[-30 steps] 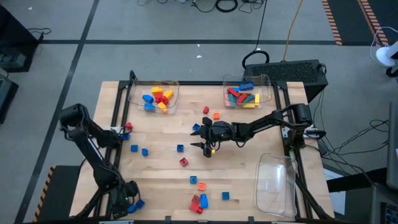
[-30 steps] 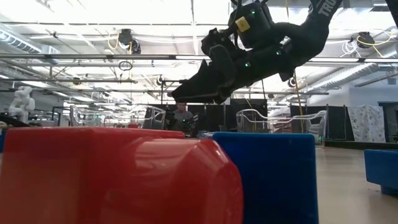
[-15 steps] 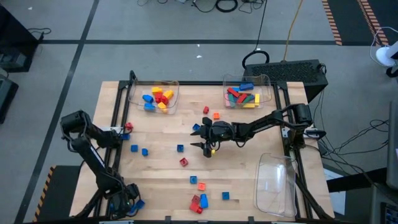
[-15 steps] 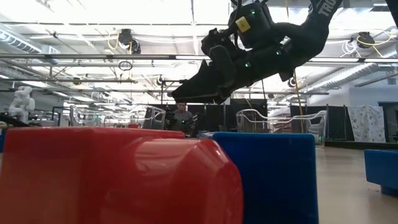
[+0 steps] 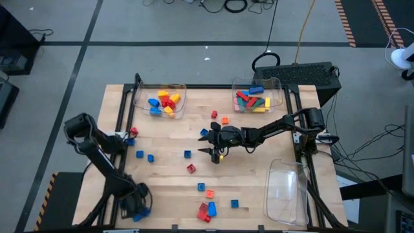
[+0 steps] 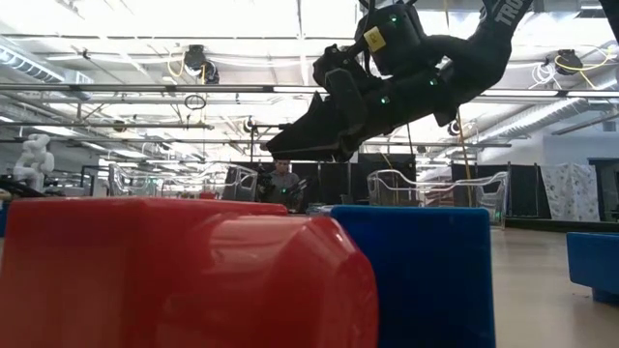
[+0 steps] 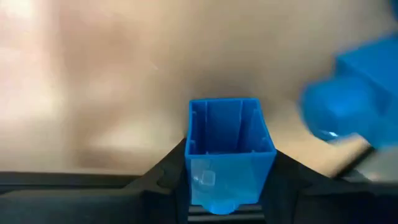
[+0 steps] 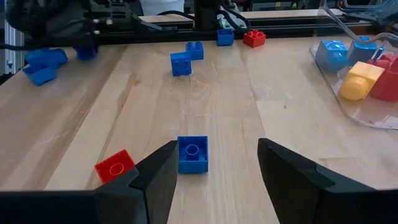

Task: Sort blocks by size
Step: Put the 1 stud blue game piece into the top left transparent bin

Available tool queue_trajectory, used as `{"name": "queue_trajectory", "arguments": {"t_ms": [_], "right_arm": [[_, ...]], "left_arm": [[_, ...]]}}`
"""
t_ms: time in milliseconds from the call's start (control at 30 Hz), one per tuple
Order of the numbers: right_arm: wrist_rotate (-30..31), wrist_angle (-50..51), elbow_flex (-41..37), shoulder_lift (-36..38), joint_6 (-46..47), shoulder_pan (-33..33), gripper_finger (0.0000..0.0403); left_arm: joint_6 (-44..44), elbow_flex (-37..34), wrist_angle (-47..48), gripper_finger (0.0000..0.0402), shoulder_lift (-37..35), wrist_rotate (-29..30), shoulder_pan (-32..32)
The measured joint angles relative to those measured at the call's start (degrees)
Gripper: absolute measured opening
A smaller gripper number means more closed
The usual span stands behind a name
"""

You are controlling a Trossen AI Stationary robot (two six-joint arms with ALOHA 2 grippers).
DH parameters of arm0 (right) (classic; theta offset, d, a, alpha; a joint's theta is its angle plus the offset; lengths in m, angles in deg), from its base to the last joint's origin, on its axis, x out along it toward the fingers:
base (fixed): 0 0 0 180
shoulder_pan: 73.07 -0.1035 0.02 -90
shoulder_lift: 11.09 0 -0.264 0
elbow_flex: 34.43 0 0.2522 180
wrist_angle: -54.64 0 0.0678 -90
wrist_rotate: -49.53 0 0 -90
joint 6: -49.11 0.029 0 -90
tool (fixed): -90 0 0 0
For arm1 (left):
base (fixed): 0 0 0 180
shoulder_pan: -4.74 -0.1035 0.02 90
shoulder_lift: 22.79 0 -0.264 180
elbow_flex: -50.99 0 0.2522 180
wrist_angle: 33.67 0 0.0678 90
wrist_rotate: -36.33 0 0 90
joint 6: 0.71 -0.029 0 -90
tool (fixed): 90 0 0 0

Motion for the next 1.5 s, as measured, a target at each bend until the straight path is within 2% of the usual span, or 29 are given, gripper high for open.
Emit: {"name": "queue_trajectory", "arguments": {"t_ms": [167,333,533,767,900,1133,1500], "right_arm": [[0.00,0.01,0.00,0.00,0.24,0.00,0.0208],[0.00,0.32,0.00,0.00,1.05,0.00,0.0208],[0.00,0.80,0.00,0.00,1.07,0.00,0.0208],[-0.02,0.86,0.00,0.00,1.00,0.00,0.0208],[-0.07,0.91,0.00,0.00,0.92,0.00,0.0208],[-0.35,1.02,0.00,0.02,0.87,0.00,0.0208],[-0.35,1.23,0.00,0.02,0.44,0.00,0.0208]], "left_arm": [[-7.54,-0.08,9.39,0.0136,-4.03,5.49,-6.03],[-17.22,-0.06,20.54,0.0141,-9.93,13.88,-14.34],[-29.64,-0.06,32.21,0.0143,-18.23,25.53,-28.61],[-41.23,0.01,33.27,0.0144,-25.24,40.05,-48.12],[-48.32,0.01,30.55,0.0144,-26.34,45.22,-58.87],[-60.50,0.02,14.91,0.0145,-26.40,45.45,-73.22],[-70.65,0.05,-3.52,0.0145,-26.36,44.84,-91.11]]}}
